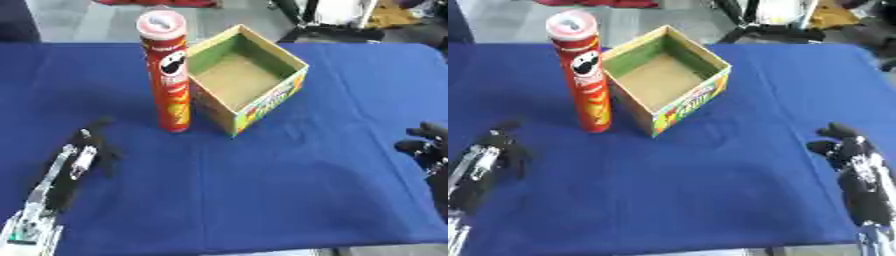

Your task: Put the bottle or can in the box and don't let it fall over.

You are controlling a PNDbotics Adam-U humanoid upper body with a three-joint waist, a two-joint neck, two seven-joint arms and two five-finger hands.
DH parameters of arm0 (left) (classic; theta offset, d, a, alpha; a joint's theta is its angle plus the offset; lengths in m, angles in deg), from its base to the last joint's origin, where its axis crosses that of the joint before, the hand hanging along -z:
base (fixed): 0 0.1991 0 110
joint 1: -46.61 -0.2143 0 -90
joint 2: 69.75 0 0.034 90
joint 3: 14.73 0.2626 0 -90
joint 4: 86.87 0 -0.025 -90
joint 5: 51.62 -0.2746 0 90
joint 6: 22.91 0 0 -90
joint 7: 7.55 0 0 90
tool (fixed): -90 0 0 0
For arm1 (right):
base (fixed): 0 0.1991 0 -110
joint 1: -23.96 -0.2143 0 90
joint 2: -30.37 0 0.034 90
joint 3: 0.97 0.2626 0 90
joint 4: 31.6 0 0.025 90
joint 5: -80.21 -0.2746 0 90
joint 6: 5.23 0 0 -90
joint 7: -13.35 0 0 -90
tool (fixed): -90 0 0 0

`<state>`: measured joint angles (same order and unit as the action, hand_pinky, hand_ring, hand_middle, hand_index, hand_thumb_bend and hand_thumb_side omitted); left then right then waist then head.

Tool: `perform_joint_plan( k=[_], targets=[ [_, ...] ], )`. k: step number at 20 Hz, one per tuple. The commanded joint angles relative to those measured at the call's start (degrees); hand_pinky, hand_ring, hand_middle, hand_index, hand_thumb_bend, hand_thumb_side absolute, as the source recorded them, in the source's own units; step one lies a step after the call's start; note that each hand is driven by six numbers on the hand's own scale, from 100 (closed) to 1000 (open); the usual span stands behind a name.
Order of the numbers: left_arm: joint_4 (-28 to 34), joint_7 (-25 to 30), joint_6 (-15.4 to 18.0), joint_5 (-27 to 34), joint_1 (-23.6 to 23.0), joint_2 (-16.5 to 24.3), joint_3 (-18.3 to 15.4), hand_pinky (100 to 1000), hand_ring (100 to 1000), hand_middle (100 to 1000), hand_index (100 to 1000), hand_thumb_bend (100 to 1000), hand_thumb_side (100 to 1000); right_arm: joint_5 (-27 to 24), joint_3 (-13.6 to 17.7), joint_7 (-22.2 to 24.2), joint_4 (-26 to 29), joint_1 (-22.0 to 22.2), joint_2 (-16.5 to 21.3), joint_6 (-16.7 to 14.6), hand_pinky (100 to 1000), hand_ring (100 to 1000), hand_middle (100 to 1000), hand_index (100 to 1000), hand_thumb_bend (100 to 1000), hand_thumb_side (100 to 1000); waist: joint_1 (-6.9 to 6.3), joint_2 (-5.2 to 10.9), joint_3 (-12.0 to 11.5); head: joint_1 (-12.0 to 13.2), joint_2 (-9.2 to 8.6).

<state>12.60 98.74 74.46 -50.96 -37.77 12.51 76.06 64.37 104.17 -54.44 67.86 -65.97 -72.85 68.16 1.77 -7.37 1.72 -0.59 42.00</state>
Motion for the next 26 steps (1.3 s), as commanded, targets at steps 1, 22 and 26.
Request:
perform_joint_plan(
  k=[1,22,26],
  targets=[
    [2.9,-1.0,1.3,1.3,0.9,3.8,-1.0,325,612,352,912,100,641,0.4,0.4,0.1,0.9,0.0,0.8,0.0,779,675,724,818,100,662,-0.25,0.86,0.1,-0.3,-0.67],
    [0.4,7.4,23.1,-11.9,43.9,43.2,14.5,951,889,886,1000,100,267,1.2,-0.5,0.9,0.1,2.0,3.3,0.2,779,674,723,818,100,662,-3.03,3.95,3.6,-0.3,0.3],
    [-11.1,12.6,25.6,-17.6,51.6,34.9,17.8,954,903,887,1000,100,277,1.1,-0.8,1.2,-0.2,2.5,3.3,0.2,779,674,723,818,100,665,-2.77,4.49,4.6,-0.1,0.67]
  ],
)
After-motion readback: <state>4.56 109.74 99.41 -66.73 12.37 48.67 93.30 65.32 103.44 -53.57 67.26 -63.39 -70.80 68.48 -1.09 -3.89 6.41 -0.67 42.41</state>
